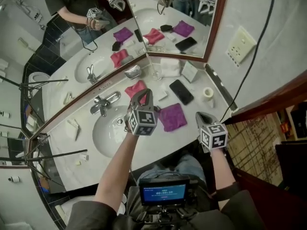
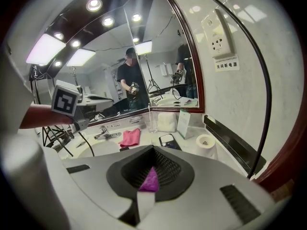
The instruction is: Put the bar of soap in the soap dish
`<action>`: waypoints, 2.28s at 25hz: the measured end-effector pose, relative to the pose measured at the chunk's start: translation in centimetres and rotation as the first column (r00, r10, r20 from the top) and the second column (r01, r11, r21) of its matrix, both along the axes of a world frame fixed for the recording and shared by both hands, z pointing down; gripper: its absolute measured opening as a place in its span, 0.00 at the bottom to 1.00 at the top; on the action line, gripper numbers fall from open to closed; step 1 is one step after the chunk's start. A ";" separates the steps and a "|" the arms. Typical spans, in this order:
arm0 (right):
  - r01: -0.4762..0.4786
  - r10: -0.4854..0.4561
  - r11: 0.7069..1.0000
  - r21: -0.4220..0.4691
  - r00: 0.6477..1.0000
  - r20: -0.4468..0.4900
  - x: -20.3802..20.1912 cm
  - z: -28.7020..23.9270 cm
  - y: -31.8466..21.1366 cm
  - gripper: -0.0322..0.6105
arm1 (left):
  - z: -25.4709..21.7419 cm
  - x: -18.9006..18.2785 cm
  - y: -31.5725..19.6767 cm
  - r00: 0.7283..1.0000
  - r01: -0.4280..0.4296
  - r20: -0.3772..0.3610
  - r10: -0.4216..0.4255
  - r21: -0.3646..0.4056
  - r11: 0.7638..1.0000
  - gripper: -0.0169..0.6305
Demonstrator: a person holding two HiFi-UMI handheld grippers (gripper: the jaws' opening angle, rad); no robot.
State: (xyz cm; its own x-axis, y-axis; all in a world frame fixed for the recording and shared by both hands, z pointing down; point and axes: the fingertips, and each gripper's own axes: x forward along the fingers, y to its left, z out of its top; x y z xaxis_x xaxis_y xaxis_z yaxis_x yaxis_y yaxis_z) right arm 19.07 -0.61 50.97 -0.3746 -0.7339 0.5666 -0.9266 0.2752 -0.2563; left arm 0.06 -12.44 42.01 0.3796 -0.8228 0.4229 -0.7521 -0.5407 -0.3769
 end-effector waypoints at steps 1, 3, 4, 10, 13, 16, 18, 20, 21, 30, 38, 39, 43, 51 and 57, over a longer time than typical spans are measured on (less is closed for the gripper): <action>0.001 -0.001 1.000 0.005 1.000 -0.002 -0.1 -0.1 -0.1 0.09 | -1.2 -0.7 0.2 0.998 0.020 -0.060 -0.019 0.012 1.000 0.03; 0.002 -0.002 1.000 0.015 1.000 0.000 -0.4 -0.4 -0.1 0.09 | -3.5 -2.4 0.9 0.983 0.055 -0.178 -0.049 0.033 0.998 0.03; 0.002 -0.002 1.000 0.017 1.000 0.003 -0.5 -0.4 0.0 0.09 | -4.5 -3.4 1.3 0.970 0.074 -0.235 -0.063 0.039 0.997 0.03; -0.005 0.004 0.999 0.032 1.000 0.007 -0.9 -0.7 0.1 0.09 | -8.3 -9.6 4.0 0.900 0.167 -0.419 -0.123 0.070 0.984 0.03; -0.011 0.011 1.000 0.027 1.000 -0.003 -0.5 -0.6 0.4 0.09 | -8.4 -12.1 5.6 0.877 0.208 -0.453 -0.159 0.060 0.976 0.03; -0.013 0.013 0.999 0.029 1.000 -0.009 -0.5 -0.7 0.5 0.09 | -8.3 -14.1 7.0 0.868 0.238 -0.459 -0.188 0.052 0.970 0.03; -0.012 0.012 1.000 0.028 1.000 -0.013 -0.6 -0.6 0.5 0.09 | -8.3 -15.0 7.7 0.867 0.250 -0.457 -0.199 0.054 0.967 0.03; -0.009 0.010 1.000 0.025 1.000 -0.021 -0.5 -0.5 0.6 0.09 | -8.3 -15.6 8.2 0.864 0.263 -0.459 -0.208 0.057 0.963 0.03; -0.006 0.007 1.000 0.023 1.000 -0.027 -0.5 -0.3 0.5 0.09 | -8.3 -15.8 8.3 0.860 0.269 -0.462 -0.214 0.055 0.962 0.03; 0.225 -0.181 0.973 0.041 0.866 -0.467 -1.5 0.4 -1.4 0.09 | -8.0 -17.0 9.0 0.849 0.297 -0.468 -0.245 0.039 0.954 0.03; 0.629 -0.473 0.770 -0.109 0.447 -0.759 -5.8 3.6 -6.7 0.29 | -6.5 -18.6 10.2 0.838 0.358 -0.444 -0.318 0.005 0.934 0.03; 0.672 -0.501 0.728 -0.136 0.386 -0.775 -6.6 4.1 -7.5 0.32 | -6.3 -18.9 10.4 0.835 0.370 -0.441 -0.330 0.005 0.929 0.03; 0.800 -0.589 0.539 -0.263 0.134 -0.797 -10.0 6.9 -10.5 0.42 | -5.6 -19.8 10.9 0.828 0.415 -0.419 -0.372 0.013 0.910 0.03; 0.847 -0.659 0.222 -0.483 -0.235 -0.715 -15.3 13.3 -16.0 0.55 | -3.1 -20.0 10.4 0.795 0.486 -0.410 -0.446 -0.009 0.874 0.03; 0.796 -0.679 0.049 -0.603 -0.416 -0.605 -16.9 18.0 -16.5 0.55 | -0.9 -19.5 10.3 0.775 0.518 -0.408 -0.482 -0.025 0.855 0.03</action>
